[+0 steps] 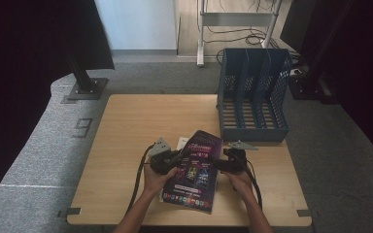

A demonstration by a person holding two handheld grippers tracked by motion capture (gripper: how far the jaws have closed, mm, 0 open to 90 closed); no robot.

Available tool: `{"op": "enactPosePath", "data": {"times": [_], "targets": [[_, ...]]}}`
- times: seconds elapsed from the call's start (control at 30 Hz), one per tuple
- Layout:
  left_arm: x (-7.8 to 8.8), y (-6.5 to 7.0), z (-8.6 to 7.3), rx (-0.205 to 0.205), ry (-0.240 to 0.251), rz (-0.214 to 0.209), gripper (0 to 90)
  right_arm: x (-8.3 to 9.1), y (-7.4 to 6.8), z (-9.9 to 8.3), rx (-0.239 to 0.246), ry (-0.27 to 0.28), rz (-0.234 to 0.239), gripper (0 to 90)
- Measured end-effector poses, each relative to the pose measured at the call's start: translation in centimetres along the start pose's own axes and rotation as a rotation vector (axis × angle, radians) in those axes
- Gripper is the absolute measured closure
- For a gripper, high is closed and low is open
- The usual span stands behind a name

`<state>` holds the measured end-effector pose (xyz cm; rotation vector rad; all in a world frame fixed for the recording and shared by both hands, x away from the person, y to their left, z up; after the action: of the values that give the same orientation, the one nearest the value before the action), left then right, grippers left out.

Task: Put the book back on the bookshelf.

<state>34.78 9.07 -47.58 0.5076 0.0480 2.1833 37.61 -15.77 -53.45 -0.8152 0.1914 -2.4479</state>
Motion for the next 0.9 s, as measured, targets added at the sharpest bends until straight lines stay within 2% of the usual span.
{"op": "enactPosePath", "data": {"times": [0.17, 0.6, 0.9], "targets": [[0.00, 0.16, 0.07, -0.004, 0.005, -0.006, 86.0, 0.24, 0.02, 0.12, 0.004, 0.002, -0.004, 18.8], [-0.13, 0.10, -0.07, -0.005, 0.005, -0.007, 85.9, -0.14, -0.33, -0.04, 0.006, -0.011, 0.046, 19.6], [-0.25, -0.13, -0.18, 0.011, 0.002, -0.008, 85.9, -0.26, -0.36, -0.10, 0.004, -0.022, 0.043, 20.3]]}}
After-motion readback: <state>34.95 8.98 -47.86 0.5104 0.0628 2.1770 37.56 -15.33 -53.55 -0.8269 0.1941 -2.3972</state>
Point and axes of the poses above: each handheld gripper's, and its own axes: x roughly backward along the jaws, z roughly out of its top, y roughly to its right, the point moved 2 cm from there along -x, roughly forward along the jaws
